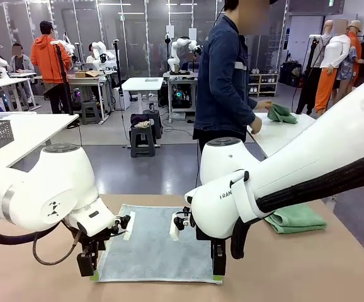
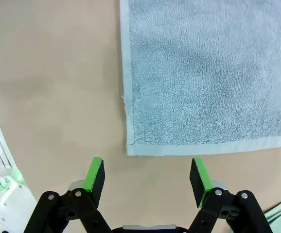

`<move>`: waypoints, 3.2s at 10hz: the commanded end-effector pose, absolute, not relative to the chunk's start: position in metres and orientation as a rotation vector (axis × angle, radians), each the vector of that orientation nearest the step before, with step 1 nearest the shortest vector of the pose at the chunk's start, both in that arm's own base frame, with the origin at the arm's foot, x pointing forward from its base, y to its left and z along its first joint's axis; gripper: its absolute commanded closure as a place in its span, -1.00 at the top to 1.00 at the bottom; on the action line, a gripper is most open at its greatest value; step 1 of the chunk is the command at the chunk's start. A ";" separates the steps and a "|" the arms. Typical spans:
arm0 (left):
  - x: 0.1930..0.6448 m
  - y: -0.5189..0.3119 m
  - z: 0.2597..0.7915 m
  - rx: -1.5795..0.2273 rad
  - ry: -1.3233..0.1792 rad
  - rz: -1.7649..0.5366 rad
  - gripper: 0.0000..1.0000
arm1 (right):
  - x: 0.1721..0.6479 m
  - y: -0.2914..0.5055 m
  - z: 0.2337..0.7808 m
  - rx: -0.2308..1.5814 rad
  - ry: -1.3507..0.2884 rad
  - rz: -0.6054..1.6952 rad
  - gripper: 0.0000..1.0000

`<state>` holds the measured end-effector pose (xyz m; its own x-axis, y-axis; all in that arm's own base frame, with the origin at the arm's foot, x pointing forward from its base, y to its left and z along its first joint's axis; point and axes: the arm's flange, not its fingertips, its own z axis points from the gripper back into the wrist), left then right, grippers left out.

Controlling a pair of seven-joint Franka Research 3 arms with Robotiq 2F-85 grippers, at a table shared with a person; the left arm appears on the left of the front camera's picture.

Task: Fold the towels and place them in the basket.
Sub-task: When a person lays out a Towel with hook on the table, fold it in half twice.

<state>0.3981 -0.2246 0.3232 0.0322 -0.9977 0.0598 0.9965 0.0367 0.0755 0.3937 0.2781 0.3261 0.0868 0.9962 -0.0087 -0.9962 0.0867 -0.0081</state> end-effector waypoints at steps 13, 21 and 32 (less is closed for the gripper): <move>0.404 -0.241 0.289 0.041 -0.072 -1.622 1.00 | 0.412 0.282 0.287 0.002 0.038 1.481 0.76; 0.408 -0.243 0.300 0.050 -0.075 -1.641 0.25 | 0.414 0.282 0.291 0.023 0.067 1.457 -0.12; 0.413 -0.243 0.311 0.052 -0.032 -1.667 -1.00 | 0.422 0.281 0.294 0.079 0.093 1.481 -1.00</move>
